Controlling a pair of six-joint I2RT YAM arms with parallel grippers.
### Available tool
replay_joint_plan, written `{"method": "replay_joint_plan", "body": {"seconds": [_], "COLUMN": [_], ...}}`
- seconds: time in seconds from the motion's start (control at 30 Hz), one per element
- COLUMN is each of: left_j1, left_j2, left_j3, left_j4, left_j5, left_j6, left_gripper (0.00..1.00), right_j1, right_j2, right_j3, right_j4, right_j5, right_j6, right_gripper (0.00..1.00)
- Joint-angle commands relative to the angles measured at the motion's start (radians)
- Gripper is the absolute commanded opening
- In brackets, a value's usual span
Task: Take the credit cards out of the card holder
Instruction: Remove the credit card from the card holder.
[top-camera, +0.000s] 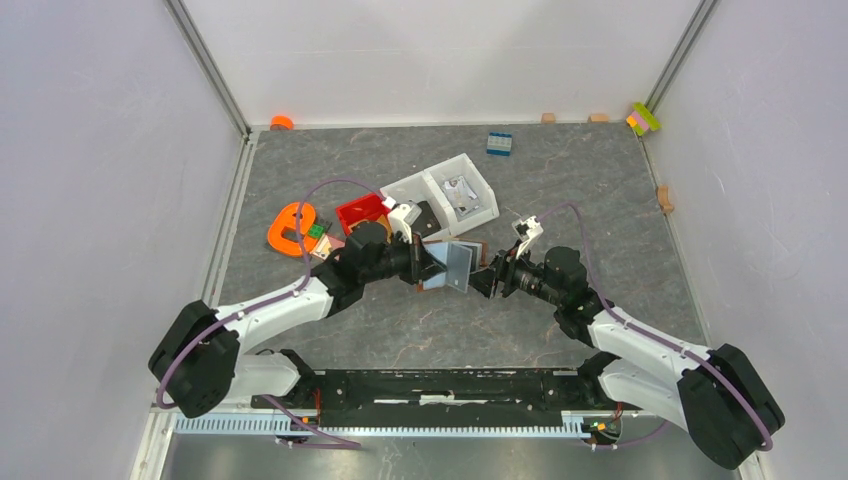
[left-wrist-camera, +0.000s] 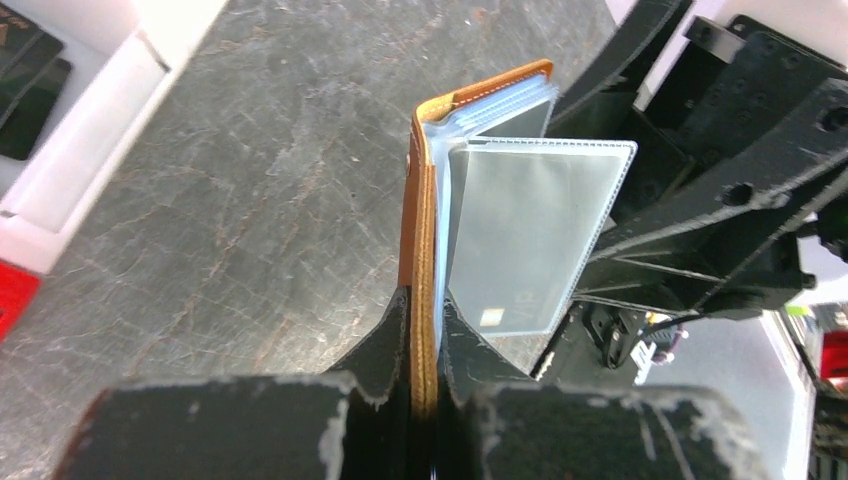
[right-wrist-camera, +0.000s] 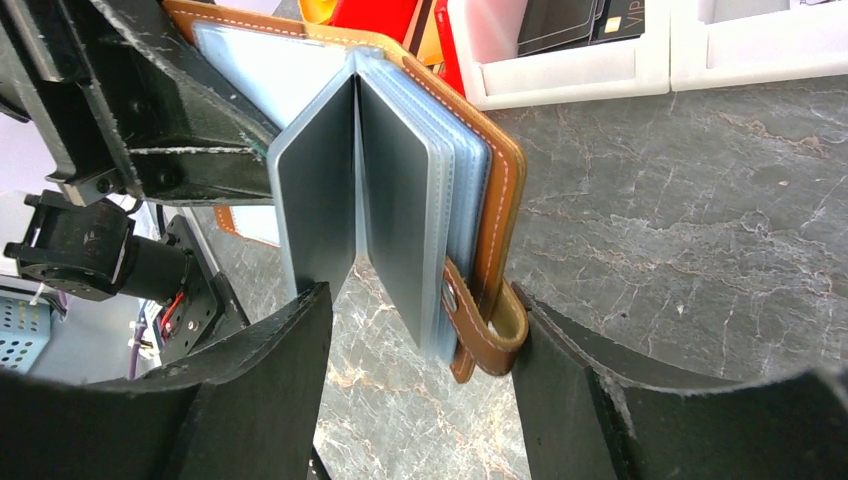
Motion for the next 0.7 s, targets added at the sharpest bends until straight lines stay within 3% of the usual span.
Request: {"method": "replay_joint_plan", "body": {"seconds": [0.0, 0.23, 0.4, 0.67], "left_j1": [-0.004, -0.006, -0.008, -0.012], "left_j2": [0.013, 0.054, 0.095, 0.113], "left_j3": [0.026, 0.042, 0.061, 0.079], "left_j4": [0.107, 0.122, 0.122, 0.099], "left_j5": [0.116, 0.169, 0.199, 0.191], "left_j6": [-0.017, -0.029, -0.041, -0.046], "left_gripper": [0.04, 0.07, 0.14, 0.15], "right_j1": [0.002, 0.002, 0.004, 0.019], "right_j2": [0.007, 0.011, 0.023, 0.059], "right_j3": [0.026, 0.022, 0.019, 0.040], "right_j4": [0.039, 0.052, 0.089, 0.081], "right_j5": [-0.020, -0.030, -0.068, -0.084], "right_j6": [-0.010, -0.007, 0.003, -0.001], "right_gripper": [0.68, 0.68, 0.64, 0.37]}}
